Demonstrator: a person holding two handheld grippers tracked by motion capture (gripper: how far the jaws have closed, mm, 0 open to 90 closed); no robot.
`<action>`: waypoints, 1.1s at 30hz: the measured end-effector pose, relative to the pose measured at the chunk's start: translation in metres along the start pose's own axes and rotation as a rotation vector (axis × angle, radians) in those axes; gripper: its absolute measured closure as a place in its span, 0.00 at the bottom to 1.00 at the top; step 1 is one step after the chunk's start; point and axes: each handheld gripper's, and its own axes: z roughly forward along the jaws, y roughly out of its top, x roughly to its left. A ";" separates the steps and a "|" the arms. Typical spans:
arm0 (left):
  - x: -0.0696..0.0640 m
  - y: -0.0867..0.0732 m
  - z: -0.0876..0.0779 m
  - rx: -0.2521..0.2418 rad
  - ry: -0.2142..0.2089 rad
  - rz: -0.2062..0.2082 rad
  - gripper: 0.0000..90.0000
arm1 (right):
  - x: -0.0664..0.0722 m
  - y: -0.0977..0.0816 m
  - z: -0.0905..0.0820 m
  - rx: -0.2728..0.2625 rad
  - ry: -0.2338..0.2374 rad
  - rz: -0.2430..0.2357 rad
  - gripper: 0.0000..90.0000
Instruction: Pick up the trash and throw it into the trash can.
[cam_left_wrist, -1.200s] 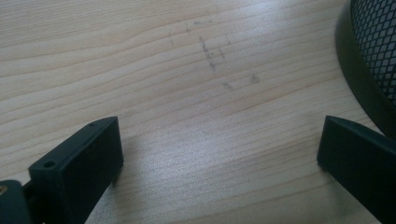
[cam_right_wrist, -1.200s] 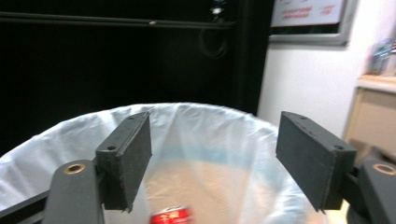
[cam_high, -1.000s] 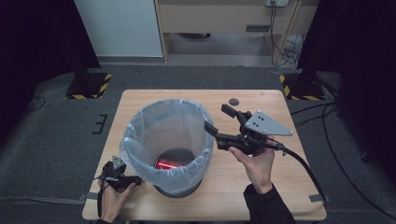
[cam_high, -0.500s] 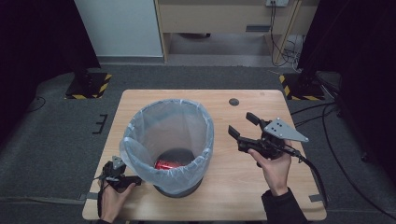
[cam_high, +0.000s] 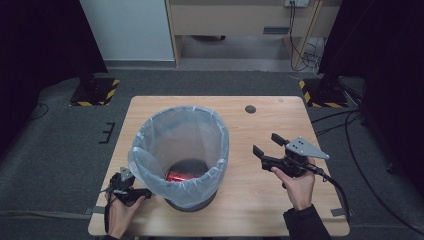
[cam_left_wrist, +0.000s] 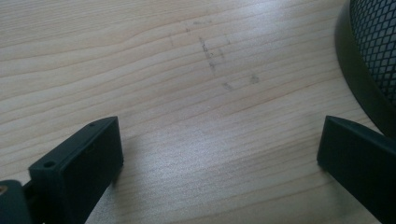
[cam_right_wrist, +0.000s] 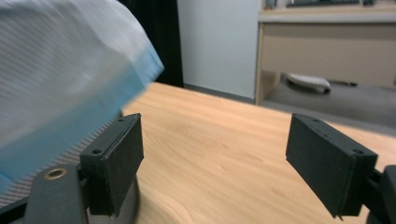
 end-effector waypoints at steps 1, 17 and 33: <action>0.000 0.000 0.000 -0.001 0.000 0.000 0.00 | -0.002 -0.003 0.002 0.020 -0.008 0.000 0.21; 0.000 0.000 0.000 0.000 -0.001 0.001 0.00 | -0.053 -0.069 0.008 0.242 -0.203 0.056 0.20; 0.000 0.000 0.000 0.000 -0.001 0.001 0.00 | -0.090 -0.112 0.003 0.413 -0.301 0.105 0.18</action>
